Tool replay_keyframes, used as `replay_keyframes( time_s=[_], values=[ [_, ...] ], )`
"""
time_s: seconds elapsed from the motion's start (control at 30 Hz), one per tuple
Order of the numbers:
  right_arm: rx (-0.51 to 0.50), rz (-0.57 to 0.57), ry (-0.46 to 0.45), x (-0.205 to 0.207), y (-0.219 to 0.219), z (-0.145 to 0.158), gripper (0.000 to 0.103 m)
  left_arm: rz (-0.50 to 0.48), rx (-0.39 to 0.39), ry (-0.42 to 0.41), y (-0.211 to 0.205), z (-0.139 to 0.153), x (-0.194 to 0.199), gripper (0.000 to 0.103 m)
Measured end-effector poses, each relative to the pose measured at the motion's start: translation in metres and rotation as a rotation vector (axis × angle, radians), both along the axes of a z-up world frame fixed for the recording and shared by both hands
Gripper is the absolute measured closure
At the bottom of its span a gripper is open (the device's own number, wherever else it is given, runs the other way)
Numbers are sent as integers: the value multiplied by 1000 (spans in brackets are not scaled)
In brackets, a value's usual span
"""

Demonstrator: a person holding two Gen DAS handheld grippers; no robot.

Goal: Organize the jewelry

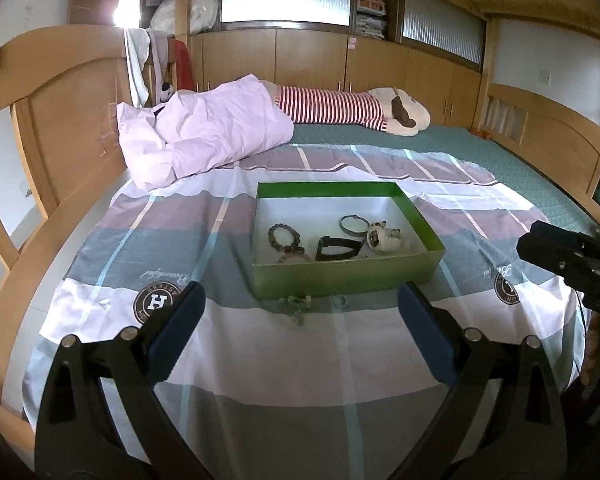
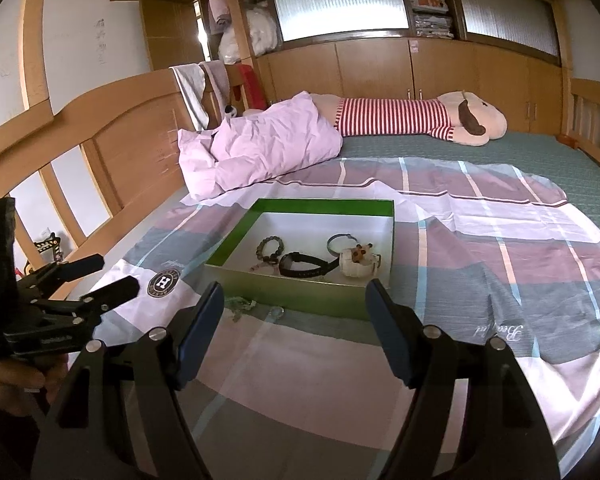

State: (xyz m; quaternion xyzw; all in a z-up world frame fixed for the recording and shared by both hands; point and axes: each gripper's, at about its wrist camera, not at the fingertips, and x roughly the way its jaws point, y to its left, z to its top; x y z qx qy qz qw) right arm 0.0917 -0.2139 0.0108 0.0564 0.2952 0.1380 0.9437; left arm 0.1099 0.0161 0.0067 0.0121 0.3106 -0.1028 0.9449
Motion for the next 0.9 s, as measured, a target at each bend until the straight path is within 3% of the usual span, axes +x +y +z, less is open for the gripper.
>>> replay_keyframes(
  time_s=[0.27,0.4,0.6,0.73,0.83,0.9],
  values=[
    [-3,3,26,6,3,-7,31,19,72,151,-28,-62,47,9],
    [-3,9,43,9,3,-10,31,16,135,205,-37,-98,75,25],
    [1,10,64,12,-2,-15,31,59,99,264,-29,-136,113,32],
    [5,8,80,16,-6,-20,31,81,115,324,-26,-168,133,40],
    [4,10,96,20,-7,-24,31,73,119,285,-26,-169,134,44],
    [3,13,101,23,-5,-25,31,71,111,283,-26,-167,136,62]
  ],
)
